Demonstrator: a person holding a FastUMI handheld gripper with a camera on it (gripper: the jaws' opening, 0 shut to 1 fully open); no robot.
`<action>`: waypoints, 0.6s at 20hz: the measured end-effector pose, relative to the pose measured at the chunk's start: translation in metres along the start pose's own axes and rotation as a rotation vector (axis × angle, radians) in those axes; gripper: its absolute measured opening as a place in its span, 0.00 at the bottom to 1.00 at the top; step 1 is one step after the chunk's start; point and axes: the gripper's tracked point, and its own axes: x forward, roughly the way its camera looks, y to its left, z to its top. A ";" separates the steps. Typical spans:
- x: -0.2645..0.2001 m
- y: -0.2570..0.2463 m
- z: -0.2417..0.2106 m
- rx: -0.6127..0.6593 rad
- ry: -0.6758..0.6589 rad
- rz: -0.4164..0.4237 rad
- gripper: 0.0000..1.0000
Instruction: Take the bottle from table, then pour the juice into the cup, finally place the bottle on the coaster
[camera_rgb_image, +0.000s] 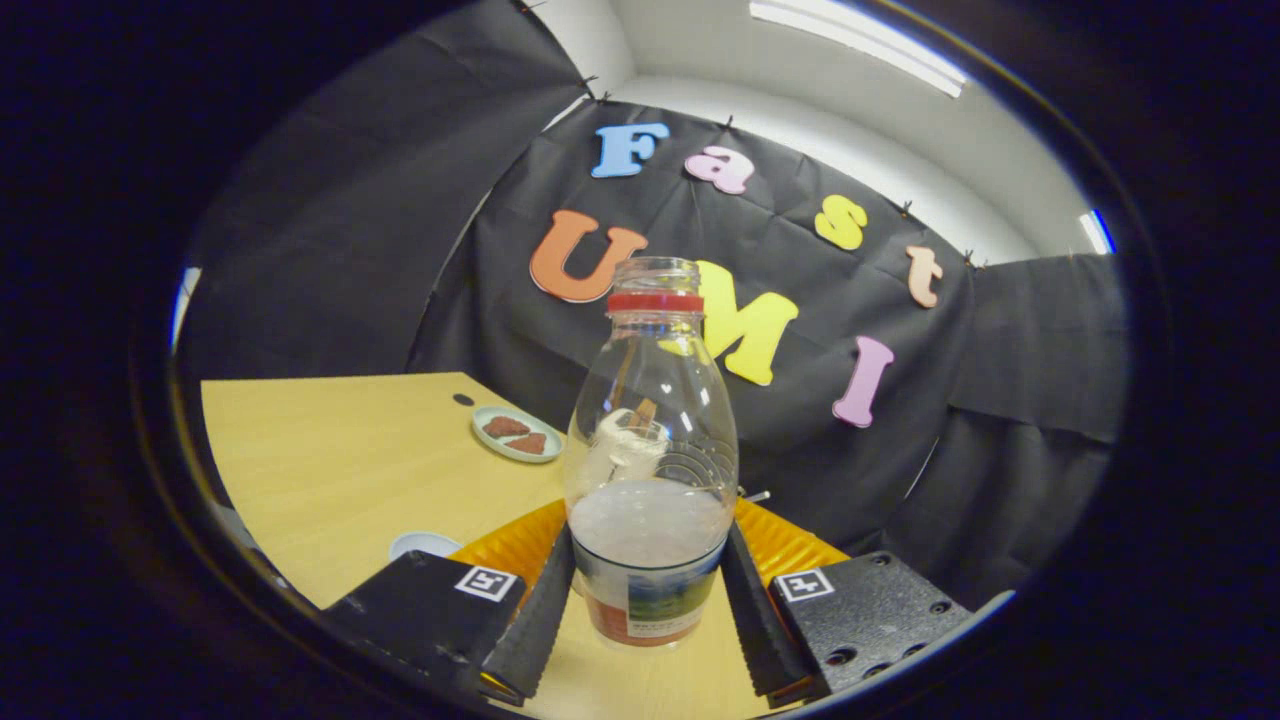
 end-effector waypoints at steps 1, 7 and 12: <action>0.000 -0.006 0.007 0.017 -0.009 -0.017 0.79; 0.015 -0.019 0.025 0.005 -0.058 -0.095 0.80; 0.040 -0.028 0.029 0.118 -0.029 -0.081 0.80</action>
